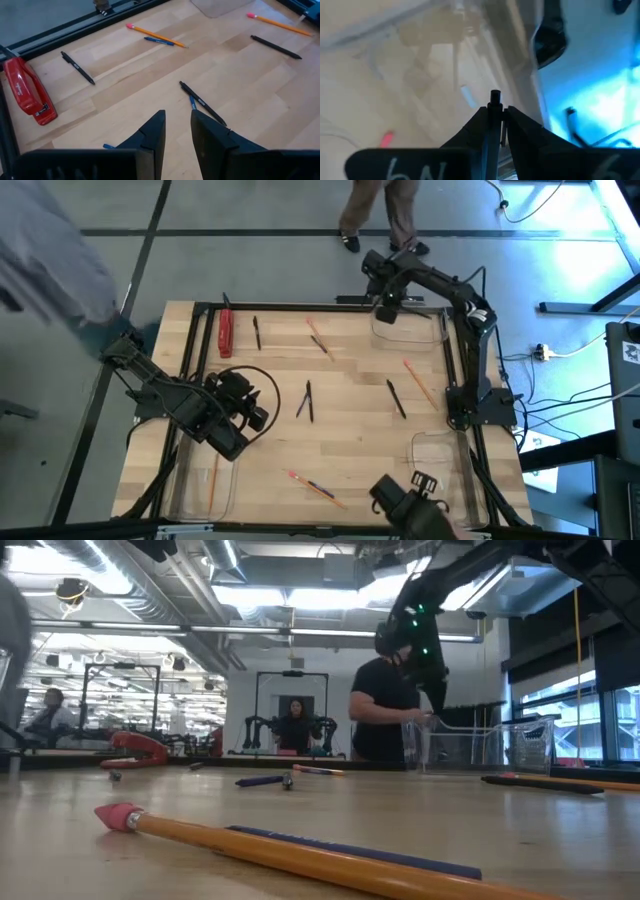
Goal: Sort crayons/erasers/pens/pencils in bins
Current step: Put the black pen into the top transparent bin
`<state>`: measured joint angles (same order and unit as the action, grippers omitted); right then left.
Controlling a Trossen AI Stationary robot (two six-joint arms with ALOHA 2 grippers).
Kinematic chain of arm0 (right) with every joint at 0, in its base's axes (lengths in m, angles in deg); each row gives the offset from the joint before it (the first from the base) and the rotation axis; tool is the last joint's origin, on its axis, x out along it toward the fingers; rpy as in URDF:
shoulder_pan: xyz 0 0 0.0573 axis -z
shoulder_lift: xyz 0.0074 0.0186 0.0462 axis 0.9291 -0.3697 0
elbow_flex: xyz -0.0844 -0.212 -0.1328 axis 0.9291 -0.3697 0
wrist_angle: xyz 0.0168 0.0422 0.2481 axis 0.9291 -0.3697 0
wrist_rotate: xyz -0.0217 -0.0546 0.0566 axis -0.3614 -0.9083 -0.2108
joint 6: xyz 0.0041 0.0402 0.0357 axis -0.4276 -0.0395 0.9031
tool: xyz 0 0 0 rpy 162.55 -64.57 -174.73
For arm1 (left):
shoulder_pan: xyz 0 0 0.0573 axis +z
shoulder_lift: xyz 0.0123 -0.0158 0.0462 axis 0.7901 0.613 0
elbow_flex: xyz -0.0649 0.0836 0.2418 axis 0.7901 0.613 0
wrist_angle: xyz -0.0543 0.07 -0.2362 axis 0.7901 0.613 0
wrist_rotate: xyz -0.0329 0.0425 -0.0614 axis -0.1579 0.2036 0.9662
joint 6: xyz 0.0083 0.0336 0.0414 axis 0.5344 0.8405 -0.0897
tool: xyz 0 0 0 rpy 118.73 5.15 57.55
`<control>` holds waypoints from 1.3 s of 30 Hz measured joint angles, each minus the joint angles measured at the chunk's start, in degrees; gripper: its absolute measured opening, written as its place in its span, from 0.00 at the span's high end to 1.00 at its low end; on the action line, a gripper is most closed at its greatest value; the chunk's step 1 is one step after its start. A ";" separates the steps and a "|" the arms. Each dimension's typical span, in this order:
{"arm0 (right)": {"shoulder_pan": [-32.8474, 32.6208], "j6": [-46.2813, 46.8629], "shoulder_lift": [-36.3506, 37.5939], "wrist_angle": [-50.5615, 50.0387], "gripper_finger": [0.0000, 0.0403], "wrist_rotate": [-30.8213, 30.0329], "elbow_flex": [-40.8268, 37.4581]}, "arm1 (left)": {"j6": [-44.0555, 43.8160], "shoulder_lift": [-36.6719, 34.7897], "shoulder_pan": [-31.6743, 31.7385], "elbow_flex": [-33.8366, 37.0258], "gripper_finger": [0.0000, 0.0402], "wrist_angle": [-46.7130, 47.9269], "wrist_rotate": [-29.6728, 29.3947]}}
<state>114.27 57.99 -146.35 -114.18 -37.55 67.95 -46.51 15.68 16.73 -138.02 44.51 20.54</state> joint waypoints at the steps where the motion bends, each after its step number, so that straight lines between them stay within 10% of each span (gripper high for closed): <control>1: 0.58 -0.21 0.00 0.48 0.85 0.56 -0.78 | -0.04 0.00 0.00 0.00 0.79 0.00 0.00; 16: 2.28 -2.77 -0.02 9.25 0.85 12.65 -5.67 | -0.17 0.00 0.25 0.00 0.79 -0.02 -0.12; 39: 2.17 1.70 -0.80 14.94 0.85 13.21 -5.65 | -0.09 0.00 0.63 0.00 0.79 -0.02 -0.35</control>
<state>116.44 59.69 -147.15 -99.24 -24.35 62.30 -46.60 15.68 17.36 -138.02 44.49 20.19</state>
